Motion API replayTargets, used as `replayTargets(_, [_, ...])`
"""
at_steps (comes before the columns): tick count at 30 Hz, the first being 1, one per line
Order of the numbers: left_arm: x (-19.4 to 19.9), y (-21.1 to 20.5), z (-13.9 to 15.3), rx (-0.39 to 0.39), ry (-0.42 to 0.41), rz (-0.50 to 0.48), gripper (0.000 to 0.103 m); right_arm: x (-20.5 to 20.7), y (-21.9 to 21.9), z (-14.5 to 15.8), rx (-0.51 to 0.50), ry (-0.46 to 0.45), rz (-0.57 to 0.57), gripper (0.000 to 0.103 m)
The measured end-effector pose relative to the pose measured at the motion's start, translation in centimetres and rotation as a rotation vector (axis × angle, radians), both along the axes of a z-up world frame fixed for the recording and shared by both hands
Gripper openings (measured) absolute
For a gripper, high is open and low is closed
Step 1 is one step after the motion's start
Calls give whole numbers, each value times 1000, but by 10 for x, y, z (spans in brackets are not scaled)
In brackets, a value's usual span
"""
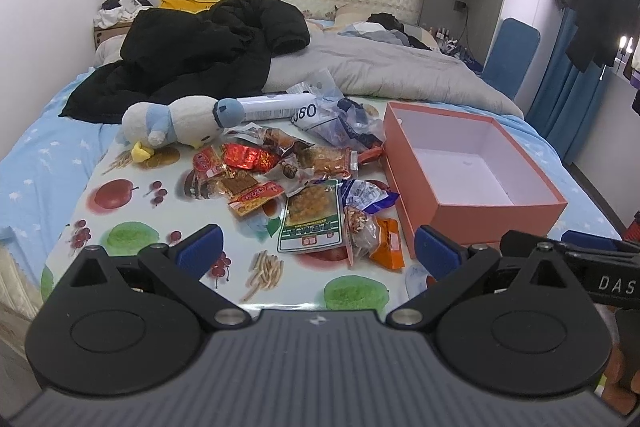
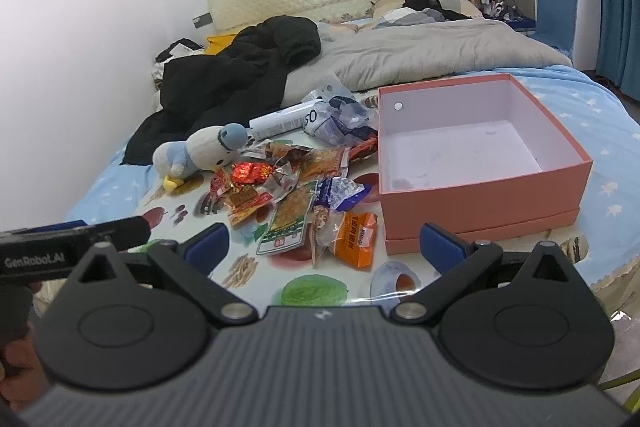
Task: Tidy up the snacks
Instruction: 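Move both tools toward the snack pile beside the pink box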
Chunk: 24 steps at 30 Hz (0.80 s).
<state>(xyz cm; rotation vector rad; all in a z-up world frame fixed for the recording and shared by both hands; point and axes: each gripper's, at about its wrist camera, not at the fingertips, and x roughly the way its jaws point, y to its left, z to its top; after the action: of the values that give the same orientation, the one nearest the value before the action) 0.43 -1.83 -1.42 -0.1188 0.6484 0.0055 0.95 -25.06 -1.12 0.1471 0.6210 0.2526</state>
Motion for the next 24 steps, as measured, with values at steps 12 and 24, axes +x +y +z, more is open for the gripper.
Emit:
replayTargets(12, [6, 6, -11, -34, 35, -5, 103, -3, 2, -17, -18, 18, -13, 103])
replayTargets(24, [19, 17, -33, -56, 85, 6, 103, -1, 4, -32, 9, 44, -4, 103])
